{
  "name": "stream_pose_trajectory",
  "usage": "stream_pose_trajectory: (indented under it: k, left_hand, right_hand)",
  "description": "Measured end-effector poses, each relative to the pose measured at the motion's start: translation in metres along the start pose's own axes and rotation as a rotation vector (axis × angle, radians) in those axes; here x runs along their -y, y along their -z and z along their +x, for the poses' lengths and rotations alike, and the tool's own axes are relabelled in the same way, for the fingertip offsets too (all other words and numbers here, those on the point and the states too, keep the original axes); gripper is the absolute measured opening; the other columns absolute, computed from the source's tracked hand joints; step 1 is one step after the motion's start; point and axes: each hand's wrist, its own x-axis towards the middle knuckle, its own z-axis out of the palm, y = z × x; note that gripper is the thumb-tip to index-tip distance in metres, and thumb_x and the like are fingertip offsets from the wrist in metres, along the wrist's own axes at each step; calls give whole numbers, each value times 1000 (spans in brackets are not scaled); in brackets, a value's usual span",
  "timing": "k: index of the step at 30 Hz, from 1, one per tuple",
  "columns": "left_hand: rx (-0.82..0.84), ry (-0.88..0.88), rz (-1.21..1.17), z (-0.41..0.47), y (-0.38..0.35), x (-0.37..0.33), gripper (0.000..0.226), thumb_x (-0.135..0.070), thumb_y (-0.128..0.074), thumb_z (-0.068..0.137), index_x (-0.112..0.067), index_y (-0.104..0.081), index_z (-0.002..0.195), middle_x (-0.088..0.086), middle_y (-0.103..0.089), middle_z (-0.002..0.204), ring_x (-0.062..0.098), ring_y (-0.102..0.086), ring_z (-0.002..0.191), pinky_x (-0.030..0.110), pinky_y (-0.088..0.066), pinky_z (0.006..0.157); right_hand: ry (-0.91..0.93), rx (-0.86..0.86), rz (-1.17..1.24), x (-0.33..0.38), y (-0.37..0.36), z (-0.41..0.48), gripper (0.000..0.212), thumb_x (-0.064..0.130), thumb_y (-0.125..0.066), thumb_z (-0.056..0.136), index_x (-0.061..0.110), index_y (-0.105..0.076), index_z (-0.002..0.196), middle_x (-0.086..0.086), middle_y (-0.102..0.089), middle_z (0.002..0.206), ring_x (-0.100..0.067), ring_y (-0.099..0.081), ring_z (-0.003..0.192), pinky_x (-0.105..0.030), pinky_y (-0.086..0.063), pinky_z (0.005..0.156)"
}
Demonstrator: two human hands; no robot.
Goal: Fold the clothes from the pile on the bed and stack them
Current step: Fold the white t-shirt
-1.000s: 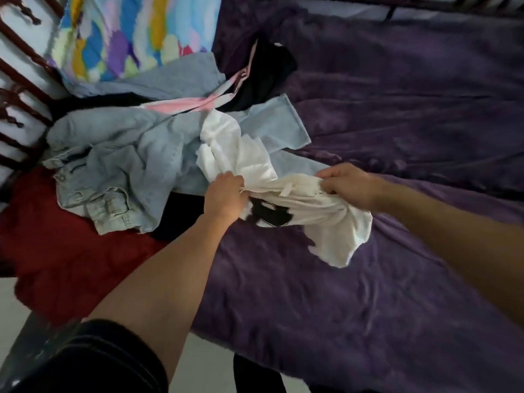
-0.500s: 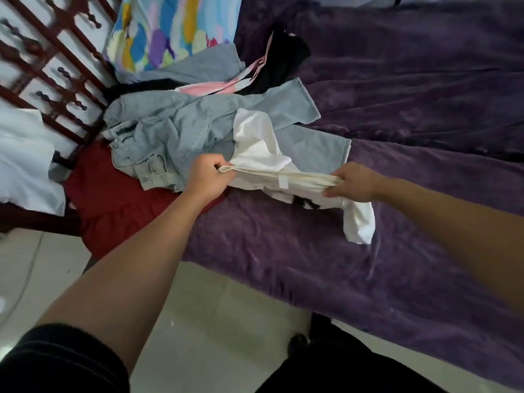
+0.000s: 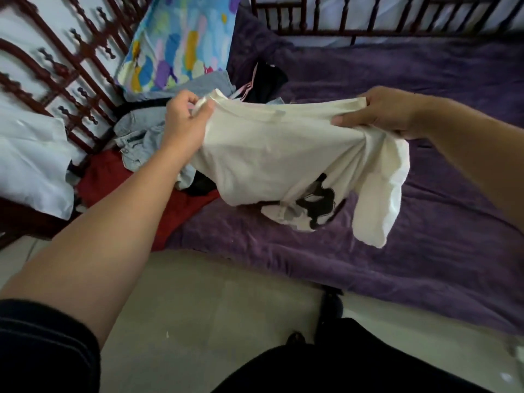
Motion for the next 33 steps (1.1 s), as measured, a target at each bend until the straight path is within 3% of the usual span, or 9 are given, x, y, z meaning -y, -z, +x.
stream_pose_trajectory:
  k: [4,9,11,14,18,22,28,30,33]
  left_hand:
    - [-46,-110,-38,18,7,-42,32,-30,-64,86,-28,-39,68,-11,-38,65,-1,-35,51,12,-29,50]
    - [-45,-129,-65,42,-22,-44,31,-29,-67,82,-27,-43,62,-8,-43,57,-1,-37,45,20,-31,50]
    - [-2,-91,-20,47,-49,-28,29,-30,-64,83,-23,-47,61,-2,-45,57,5,-40,51,26,-32,54]
    - [92,-4,158,55,-98,7,22,-29,-61,84,-18,-54,67,1,-51,66,22,-51,67,31,-36,62]
    - [219,119,332,68,-163,46,21,-29,-63,88,-11,-63,77,5,-59,73,23,-54,73,30,-36,63]
    - [225,135,500,98,-233,71,23,-28,-64,88,-7,-71,89,15,-69,92,33,-61,91,33,-40,71]
    - [187,189,506,183,-331,93,29,-34,-59,87,-7,-70,85,14,-72,89,32,-65,88,38,-50,76]
    - [176,182,487,209,-354,99,26,-31,-56,89,-10,-71,92,11,-72,96,28,-65,93,34,-48,79]
    - [238,230,372,230,-377,115,35,-22,-56,91,-13,-60,125,6,-64,124,20,-58,114,25,-41,97]
  right_hand:
    - [18,-36,22,23,33,-21,32,34,-74,78,10,-72,98,-4,-75,91,-19,-71,80,-33,-55,73]
    - [15,-95,51,11,51,-2,16,29,-73,81,16,-72,90,4,-75,79,-8,-70,67,-24,-54,60]
    - [4,-183,28,-14,48,26,9,26,-74,82,18,-71,86,6,-73,75,-3,-68,62,-19,-53,56]
    - [-81,-267,-84,-73,43,82,21,25,-76,81,9,-71,93,-5,-69,89,-17,-64,76,-30,-54,71]
    - [-235,-241,-231,-155,40,154,26,30,-72,83,12,-59,71,-5,-56,73,-24,-53,71,-30,-39,56]
    - [-341,-289,-323,-212,50,215,27,39,-64,86,21,-66,106,-9,-63,95,-31,-60,89,-29,-38,67]
    - [-383,-412,-341,-255,89,313,26,34,-58,87,12,-63,100,-17,-65,104,-38,-61,97,-42,-49,77]
    - [-402,-472,-310,-259,101,340,25,29,-56,88,11,-63,104,-17,-65,108,-38,-61,100,-41,-48,79]
    - [-393,-539,-305,-272,110,372,28,22,-48,92,6,-60,112,-19,-62,117,-38,-57,109,-37,-43,82]
